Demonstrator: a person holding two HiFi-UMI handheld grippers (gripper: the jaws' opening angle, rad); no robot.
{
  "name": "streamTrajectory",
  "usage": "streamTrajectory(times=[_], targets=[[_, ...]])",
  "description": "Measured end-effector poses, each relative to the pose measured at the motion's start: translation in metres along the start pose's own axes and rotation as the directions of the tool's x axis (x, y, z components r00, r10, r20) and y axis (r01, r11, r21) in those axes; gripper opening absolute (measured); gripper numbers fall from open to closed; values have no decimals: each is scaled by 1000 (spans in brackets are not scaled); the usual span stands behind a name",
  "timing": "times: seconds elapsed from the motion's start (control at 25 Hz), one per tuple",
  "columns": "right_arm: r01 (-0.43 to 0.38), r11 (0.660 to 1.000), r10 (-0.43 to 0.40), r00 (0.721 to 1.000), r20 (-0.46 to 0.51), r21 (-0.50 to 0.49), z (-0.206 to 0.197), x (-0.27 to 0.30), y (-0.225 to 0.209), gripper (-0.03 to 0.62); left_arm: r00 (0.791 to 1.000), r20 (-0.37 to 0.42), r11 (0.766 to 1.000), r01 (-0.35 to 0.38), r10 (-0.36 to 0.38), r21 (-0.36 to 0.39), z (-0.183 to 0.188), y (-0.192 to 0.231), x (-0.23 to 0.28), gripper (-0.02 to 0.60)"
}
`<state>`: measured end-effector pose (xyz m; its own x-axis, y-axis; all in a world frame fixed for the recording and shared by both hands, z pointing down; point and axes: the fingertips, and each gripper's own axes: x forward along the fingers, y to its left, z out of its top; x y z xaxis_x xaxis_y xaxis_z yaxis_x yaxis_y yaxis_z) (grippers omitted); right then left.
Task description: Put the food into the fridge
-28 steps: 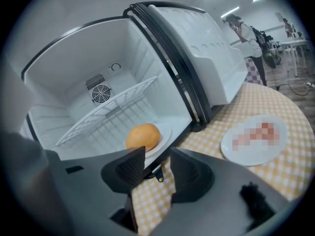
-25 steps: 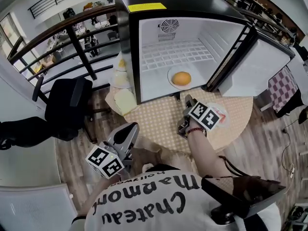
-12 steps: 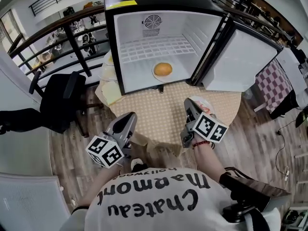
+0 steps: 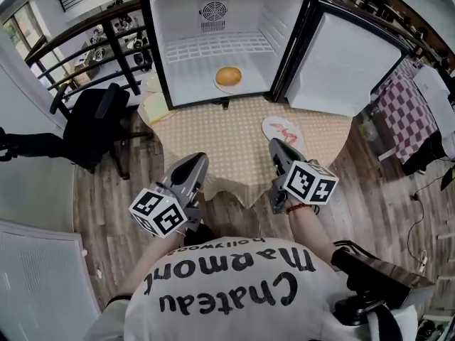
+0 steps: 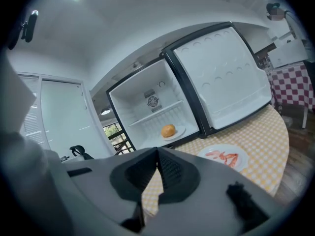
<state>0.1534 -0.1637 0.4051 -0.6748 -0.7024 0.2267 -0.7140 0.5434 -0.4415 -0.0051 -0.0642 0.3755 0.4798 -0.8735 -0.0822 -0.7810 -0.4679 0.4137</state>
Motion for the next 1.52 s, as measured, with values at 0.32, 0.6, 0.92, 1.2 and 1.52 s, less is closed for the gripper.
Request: streamTrajectory(times=[0.32, 0.6, 0.92, 1.2, 1.52], targets=[[-18, 1000, 18, 1000, -4, -19, -3, -63, -16, 15, 998, 20, 999, -53, 53, -13, -31, -60, -27, 5], [-44, 999, 44, 998, -39, -12, -19, -96, -14, 15, 997, 16, 997, -78, 78, -16, -43, -93, -41, 5], [-82, 996, 80, 994, -68, -21, -34, -116, -10, 15, 997, 9, 997, -72, 72, -11, -57, -113, -50, 5], [-90, 996, 89, 993, -71, -10, -37, -130, -9, 15, 996, -5, 995, -94, 94, -16, -59, -125, -56, 5], [-90, 996, 89, 993, -79, -6, -47, -135, -8, 15, 996, -8, 996, -92, 92, -16, -67, -129, -65, 5]])
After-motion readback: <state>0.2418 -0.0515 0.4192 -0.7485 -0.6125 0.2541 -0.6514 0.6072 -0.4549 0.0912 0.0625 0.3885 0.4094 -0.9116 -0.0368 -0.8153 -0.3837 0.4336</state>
